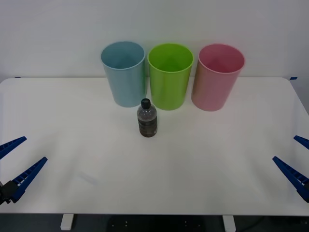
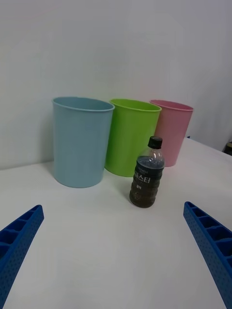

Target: Grasp the object on the table and drop it into the matching bin: aluminum can to the light blue bin, PET bottle to the pink bin.

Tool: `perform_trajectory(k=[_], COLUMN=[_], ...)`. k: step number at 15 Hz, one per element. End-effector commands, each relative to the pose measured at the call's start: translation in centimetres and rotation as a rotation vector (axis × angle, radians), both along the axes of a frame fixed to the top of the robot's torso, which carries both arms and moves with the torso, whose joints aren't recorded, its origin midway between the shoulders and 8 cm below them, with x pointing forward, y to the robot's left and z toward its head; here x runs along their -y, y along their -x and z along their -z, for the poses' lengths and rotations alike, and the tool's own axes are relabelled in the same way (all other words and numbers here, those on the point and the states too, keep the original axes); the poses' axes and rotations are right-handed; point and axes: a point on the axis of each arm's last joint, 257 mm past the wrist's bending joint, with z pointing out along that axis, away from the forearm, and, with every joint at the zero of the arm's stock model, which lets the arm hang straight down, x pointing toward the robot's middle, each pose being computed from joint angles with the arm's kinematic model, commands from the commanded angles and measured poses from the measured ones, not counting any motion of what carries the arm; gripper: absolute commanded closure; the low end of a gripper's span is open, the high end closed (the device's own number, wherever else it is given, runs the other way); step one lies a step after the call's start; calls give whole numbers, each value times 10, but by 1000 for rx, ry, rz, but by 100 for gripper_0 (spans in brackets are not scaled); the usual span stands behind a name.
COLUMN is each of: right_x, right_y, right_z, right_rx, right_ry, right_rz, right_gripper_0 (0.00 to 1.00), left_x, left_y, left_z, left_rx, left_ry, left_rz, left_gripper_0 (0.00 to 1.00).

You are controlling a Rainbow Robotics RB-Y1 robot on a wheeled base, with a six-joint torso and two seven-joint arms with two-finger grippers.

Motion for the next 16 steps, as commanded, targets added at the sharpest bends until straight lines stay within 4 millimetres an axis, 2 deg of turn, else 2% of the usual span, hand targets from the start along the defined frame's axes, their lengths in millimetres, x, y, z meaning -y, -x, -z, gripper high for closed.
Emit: perform_trajectory(k=[1, 5, 8, 11, 16], right_x=[0, 9, -4, -26, -76], right_y=[0, 1, 0, -3, -16], right_z=[0, -3, 2, 8, 14], right_rx=[0, 5, -11, -12, -2], right_ry=[0, -12, -5, -2, 23], right_rz=[0, 25, -14, -69, -184], right_gripper_0=[0, 0, 0, 0, 0], left_x=[0, 0, 0, 0, 0], left_y=[0, 0, 0, 0, 0], left_z=[0, 0, 0, 0, 0], left_rx=[0, 0, 0, 0, 0], left_ry=[0, 0, 0, 0, 0], left_rz=[0, 0, 0, 0, 0], left_gripper_0=[0, 0, 0, 0, 0])
